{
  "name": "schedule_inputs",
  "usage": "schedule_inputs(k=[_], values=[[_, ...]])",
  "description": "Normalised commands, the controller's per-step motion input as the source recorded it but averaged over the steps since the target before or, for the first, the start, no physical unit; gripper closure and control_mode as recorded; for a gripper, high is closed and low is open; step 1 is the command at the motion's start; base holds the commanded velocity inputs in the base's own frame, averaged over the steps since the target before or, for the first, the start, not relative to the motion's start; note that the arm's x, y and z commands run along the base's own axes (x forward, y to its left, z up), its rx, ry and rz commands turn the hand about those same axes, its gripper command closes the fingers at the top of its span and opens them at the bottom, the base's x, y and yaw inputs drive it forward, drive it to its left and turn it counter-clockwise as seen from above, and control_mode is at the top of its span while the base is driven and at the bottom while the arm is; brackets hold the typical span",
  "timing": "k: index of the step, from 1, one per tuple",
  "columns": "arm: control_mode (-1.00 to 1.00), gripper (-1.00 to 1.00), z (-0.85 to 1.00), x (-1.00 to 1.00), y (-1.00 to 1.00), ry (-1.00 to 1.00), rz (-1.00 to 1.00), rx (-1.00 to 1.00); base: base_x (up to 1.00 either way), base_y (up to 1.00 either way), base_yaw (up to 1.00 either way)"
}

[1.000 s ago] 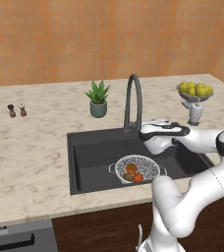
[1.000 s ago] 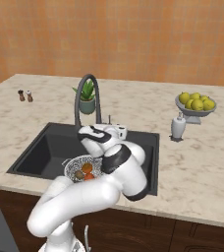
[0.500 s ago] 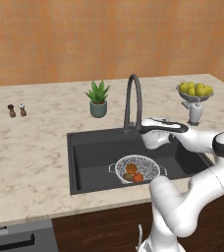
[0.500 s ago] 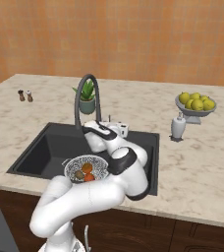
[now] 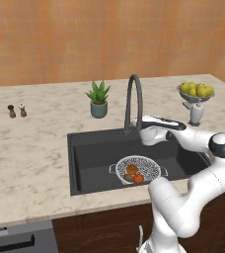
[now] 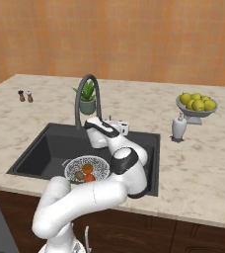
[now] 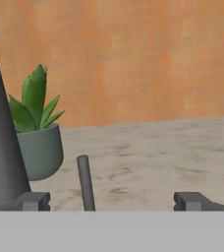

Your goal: Put the colander in the sink, put the orange, orange, kiwi in the colander, and turn on the sink faucet and pour water over the colander.

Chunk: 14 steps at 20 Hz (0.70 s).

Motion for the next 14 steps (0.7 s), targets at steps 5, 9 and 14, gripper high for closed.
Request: schedule_inputs(k=[5, 9, 14], values=[[-1.0, -1.0, -0.01, 0.01, 0.0, 0.0, 0.0, 0.0, 0.0, 0.0, 0.0], [-1.0, -1.0, 0.0, 0.11, 0.0, 0.0, 0.0, 0.0, 0.0, 0.0, 0.0], [-1.0, -1.0, 0.0, 0.26, 0.0, 0.0, -0.02, 0.0, 0.0, 0.0, 0.0]])
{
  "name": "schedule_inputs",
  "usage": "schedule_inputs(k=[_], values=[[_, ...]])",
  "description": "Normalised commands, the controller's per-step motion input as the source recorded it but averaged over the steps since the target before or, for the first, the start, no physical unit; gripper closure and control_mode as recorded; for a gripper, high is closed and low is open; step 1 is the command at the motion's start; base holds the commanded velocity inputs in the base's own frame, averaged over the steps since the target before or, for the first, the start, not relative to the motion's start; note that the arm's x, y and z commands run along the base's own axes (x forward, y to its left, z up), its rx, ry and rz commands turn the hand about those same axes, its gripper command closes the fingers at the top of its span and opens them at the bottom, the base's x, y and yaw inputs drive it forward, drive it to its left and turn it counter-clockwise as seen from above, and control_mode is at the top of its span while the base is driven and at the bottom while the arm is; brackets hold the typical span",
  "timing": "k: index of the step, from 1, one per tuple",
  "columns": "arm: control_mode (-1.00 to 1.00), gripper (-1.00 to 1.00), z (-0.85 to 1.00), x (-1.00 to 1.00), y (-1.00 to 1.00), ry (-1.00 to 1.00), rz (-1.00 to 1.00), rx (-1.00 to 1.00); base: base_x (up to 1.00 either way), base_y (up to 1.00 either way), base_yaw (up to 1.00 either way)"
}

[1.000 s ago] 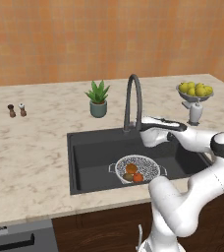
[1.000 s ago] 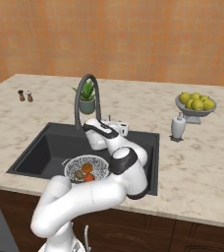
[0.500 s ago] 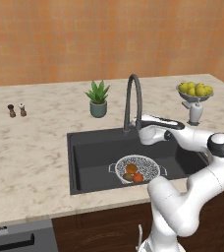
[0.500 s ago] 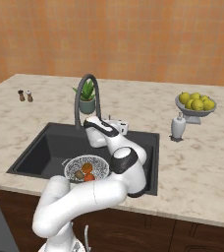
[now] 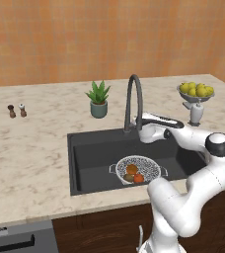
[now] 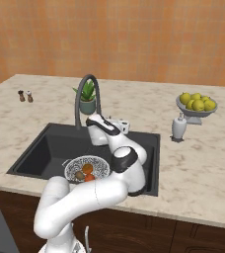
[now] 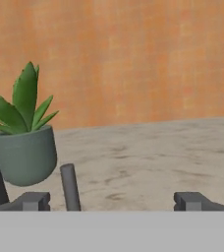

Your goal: Put the colander in the sink, put the orange, orange, kiwi in the colander, and turn on the sink faucet and pour water over the colander.

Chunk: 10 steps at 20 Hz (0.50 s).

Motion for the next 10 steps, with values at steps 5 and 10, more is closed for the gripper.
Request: schedule_inputs(k=[5, 10], values=[[-1.0, -1.0, 0.0, 0.05, -0.1, 0.0, -0.01, 0.0, 0.0, 0.0, 0.0], [-1.0, -1.0, 0.0, 0.0, -0.27, 0.0, 0.0, 0.0, 0.0, 0.0, 0.0]])
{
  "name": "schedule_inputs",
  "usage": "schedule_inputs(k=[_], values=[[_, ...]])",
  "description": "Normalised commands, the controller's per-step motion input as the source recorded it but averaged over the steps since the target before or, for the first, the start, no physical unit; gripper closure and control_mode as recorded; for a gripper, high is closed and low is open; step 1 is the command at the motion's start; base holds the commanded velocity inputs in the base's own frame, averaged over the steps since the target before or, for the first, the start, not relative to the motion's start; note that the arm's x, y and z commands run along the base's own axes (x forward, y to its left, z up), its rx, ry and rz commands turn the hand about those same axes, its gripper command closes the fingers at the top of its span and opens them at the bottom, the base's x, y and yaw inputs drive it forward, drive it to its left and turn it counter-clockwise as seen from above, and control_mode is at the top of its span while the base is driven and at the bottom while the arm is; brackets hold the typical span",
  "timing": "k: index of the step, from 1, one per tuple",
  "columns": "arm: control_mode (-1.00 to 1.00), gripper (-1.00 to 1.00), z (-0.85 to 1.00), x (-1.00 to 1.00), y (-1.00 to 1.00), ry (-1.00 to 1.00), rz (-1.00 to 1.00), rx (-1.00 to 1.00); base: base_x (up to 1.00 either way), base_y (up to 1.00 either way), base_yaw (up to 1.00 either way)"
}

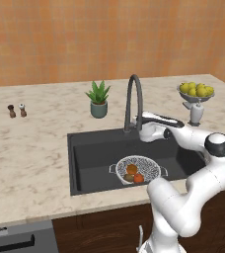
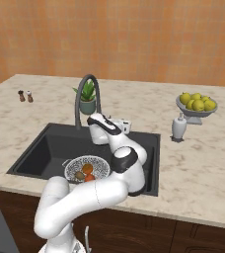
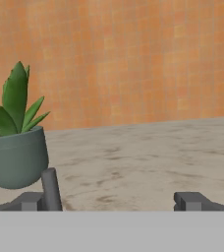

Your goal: Put the colander in the sink, put the orange, orange, kiwi in the colander, and turn on the sink faucet and pour water over the colander.

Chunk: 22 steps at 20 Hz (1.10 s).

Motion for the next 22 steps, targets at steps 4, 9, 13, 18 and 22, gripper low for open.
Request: schedule_inputs(k=[4, 9, 13, 18, 22], values=[[-1.0, -1.0, 0.0, 0.0, -0.4, 0.0, 0.0, 0.0, 0.0, 0.0, 0.0], [-1.0, -1.0, 0.0, 0.0, -0.72, 0.0, 0.0, 0.01, 0.0, 0.0, 0.0], [-1.0, -1.0, 0.0, 0.0, -0.96, 0.0, 0.0, 0.04, 0.0, 0.0, 0.0], [-1.0, -1.0, 0.0, 0.0, -0.99, 0.0, 0.0, 0.05, 0.0, 0.0, 0.0], [-1.0, -1.0, 0.0, 0.0, -0.9, 0.0, 0.0, 0.05, 0.0, 0.0, 0.0]])
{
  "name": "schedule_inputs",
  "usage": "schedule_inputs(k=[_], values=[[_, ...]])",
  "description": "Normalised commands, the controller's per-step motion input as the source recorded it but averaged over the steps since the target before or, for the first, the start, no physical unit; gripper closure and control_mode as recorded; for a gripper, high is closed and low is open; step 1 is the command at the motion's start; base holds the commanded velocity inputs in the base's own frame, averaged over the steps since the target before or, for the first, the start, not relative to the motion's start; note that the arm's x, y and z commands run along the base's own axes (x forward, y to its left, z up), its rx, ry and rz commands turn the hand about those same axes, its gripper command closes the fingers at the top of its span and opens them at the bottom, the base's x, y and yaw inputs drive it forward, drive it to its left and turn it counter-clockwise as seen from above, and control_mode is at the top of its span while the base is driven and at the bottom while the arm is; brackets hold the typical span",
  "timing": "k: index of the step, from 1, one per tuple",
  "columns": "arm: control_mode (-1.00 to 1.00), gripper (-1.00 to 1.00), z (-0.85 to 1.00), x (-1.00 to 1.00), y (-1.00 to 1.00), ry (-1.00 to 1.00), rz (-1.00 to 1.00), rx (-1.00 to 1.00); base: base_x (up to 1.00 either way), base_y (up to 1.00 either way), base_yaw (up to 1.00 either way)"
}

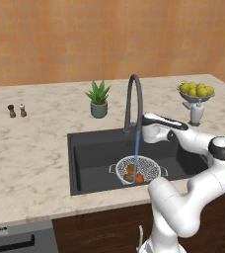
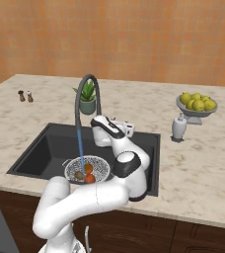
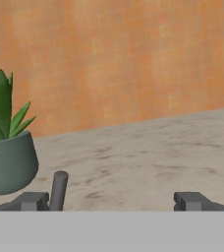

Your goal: Put the colander in the sink, put the orange, orange, kiwi in the colander, and turn on the sink faucet and pour water over the colander.

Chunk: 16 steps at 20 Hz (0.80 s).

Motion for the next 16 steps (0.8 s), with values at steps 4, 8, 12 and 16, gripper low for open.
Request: schedule_inputs(k=[4, 8, 12, 16], values=[[-1.0, -1.0, 0.0, 0.05, -0.57, 0.0, 0.0, 0.03, 0.0, 0.0, 0.0], [-1.0, -1.0, 0.0, 0.02, -0.21, 0.0, 0.0, 0.0, 0.0, 0.0, 0.0], [-1.0, -1.0, 0.0, 0.0, 0.0, 0.0, 0.0, 0.0, 0.0, 0.0, 0.0], [-1.0, -1.0, 0.0, 0.0, 0.0, 0.0, 0.0, 0.0, 0.0, 0.0, 0.0]])
